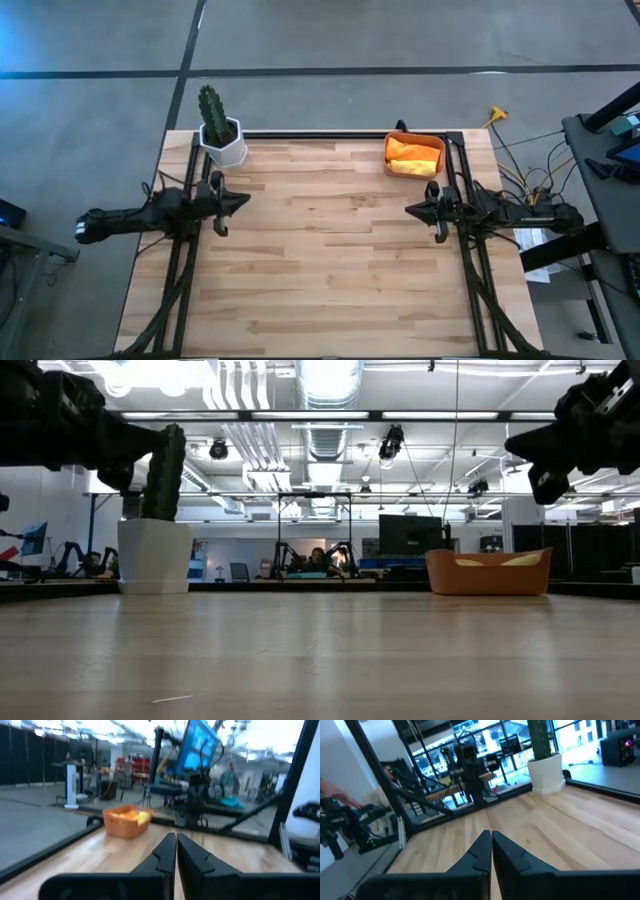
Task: Roll microfiber towels into tight, uniform cylinder then place into a basket
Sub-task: Return to Home Position
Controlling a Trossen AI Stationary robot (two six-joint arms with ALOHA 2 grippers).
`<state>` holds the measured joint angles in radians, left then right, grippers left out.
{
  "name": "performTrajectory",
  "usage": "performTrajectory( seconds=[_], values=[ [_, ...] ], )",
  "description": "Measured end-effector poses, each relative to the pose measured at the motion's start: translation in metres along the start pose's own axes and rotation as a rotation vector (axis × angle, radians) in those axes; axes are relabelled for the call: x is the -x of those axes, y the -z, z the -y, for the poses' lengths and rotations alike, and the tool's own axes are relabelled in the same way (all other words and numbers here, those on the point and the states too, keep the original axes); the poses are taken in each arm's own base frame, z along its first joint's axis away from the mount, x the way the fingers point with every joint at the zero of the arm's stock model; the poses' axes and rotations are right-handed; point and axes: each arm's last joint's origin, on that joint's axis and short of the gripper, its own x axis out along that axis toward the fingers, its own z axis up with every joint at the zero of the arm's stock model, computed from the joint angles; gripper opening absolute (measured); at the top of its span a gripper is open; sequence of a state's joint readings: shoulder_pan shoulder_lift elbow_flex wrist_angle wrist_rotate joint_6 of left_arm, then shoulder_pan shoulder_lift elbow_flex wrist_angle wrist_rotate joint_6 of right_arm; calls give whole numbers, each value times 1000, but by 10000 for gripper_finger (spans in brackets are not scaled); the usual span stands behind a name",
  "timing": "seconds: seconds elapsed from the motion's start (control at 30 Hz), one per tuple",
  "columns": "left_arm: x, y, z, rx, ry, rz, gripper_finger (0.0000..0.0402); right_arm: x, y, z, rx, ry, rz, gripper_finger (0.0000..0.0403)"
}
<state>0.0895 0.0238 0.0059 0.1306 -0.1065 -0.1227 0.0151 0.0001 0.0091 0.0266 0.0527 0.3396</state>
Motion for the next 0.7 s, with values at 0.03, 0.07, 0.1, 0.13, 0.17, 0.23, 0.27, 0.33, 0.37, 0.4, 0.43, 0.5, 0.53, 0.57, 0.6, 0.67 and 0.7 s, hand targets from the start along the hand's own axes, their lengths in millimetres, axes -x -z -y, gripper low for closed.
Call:
performTrajectory(
  seconds=[0.03, 0.07, 0.1, 0.13, 0.17, 0.23, 0.27, 0.33, 0.37, 0.4, 0.43, 0.5, 0.53, 0.57, 0.6, 0.67, 0.7],
  values=[
    [0, 0, 0, 0, -3, -4, 0, 0, 1, 0, 0, 2, -5, 9],
    [0, -1, 0, 2, 0, 14, 0, 0, 1, 0, 1, 4, -10, 9],
    [0, -2, 1, 3, 4, 21, 0, 0, 1, 0, 0, 2, -10, 9],
    [0, 0, 1, 2, 8, 5, 0, 0, 1, 0, 1, 0, -13, 9],
    [0, 0, 2, 3, 13, 3, 0, 0, 1, 0, 1, 1, -14, 9],
    [0, 0, 3, 4, 26, -1, 0, 0, 1, 0, 1, -1, -14, 9],
    [0, 0, 4, 5, 35, 0, 0, 0, 1, 0, 1, -2, -15, 9],
    [1, 0, 6, 8, 54, 5, 0, 0, 1, 0, 1, -2, -14, 9],
    [1, 0, 6, 10, 63, 7, 0, 0, 1, 0, 1, -2, -14, 9],
    [1, 0, 7, 11, 72, 5, 0, 0, 1, 0, 1, -2, -14, 9],
    [1, 0, 8, 12, 79, 4, 0, 0, 1, 0, 1, -2, -14, 9],
    [1, 0, 9, 12, 85, 3, 0, 0, 1, 0, 1, -2, -14, 9],
    [1, 0, 8, 12, 85, 3, 0, 0, 1, 0, 1, -2, -14, 9],
    [1, 0, 8, 12, 84, -1, 0, 0, 1, 0, 1, -1, -15, 9],
    [0, 1, 9, 11, 83, -8, 0, 0, 1, 0, 1, -1, -17, 9],
    [0, 1, 9, 10, 83, -14, 0, -1, 2, 0, 1, 2, -24, 9],
    [0, 1, 9, 10, 83, -13, 0, -1, 2, 0, 1, 2, -24, 9]
  ],
)
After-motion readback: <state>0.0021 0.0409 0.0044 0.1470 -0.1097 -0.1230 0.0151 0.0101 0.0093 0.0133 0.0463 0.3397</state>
